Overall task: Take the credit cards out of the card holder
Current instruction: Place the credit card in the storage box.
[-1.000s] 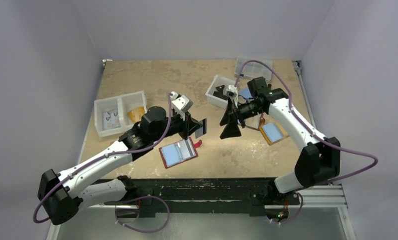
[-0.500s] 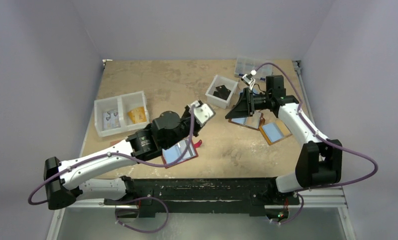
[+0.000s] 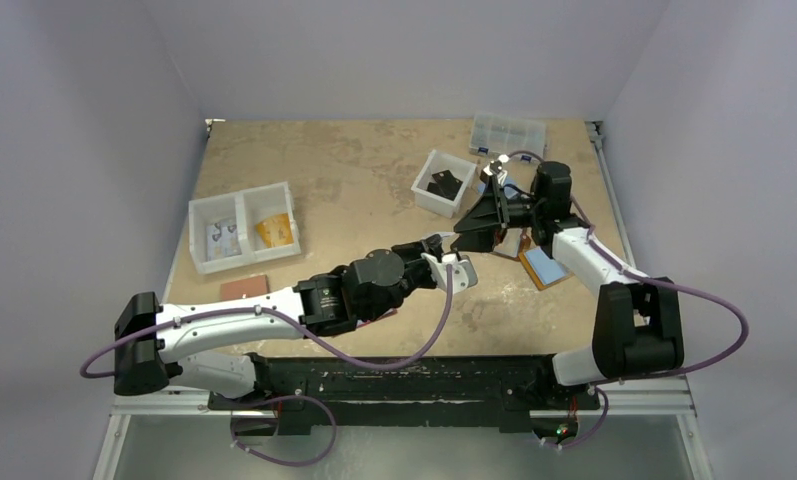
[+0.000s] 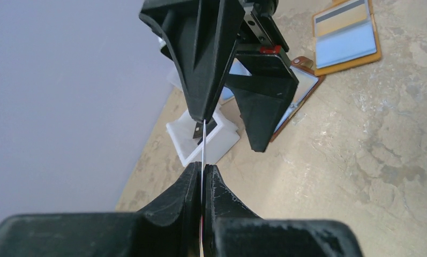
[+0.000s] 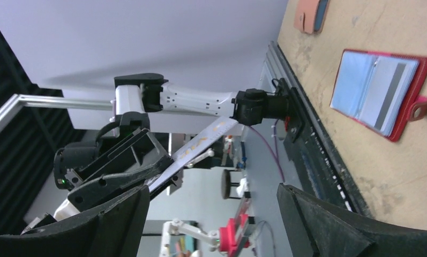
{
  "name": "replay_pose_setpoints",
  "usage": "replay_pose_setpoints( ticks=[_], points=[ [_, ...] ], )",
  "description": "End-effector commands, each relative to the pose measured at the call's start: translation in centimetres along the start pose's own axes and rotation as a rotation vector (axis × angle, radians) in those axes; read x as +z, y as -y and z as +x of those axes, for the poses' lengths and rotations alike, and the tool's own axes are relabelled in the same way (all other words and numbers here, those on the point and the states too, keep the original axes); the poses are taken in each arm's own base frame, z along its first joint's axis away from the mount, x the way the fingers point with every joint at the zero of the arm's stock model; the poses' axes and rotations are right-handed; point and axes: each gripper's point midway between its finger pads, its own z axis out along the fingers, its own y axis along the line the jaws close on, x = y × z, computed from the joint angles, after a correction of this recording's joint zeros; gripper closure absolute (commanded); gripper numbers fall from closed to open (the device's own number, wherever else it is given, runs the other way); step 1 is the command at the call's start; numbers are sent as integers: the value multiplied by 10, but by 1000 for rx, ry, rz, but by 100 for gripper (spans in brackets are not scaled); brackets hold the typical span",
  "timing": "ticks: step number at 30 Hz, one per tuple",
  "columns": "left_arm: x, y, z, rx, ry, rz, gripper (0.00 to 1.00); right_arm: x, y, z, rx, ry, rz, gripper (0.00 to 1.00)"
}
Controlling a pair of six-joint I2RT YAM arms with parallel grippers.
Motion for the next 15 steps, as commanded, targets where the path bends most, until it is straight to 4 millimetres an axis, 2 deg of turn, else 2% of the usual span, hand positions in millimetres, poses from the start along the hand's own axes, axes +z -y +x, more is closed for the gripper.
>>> replay_pose_setpoints(
  ticks=[1,5,15],
  points=[
    [0,-7,-22,63,70,-27,100,11,-9,7,40,-29,-14,1],
    [6,7,-28,95,88,20,100,21,-8,12,61,-67,-16,1],
    [12,32,-30,120,112,100,100,33,2,14,107,-94,-9,5]
  ],
)
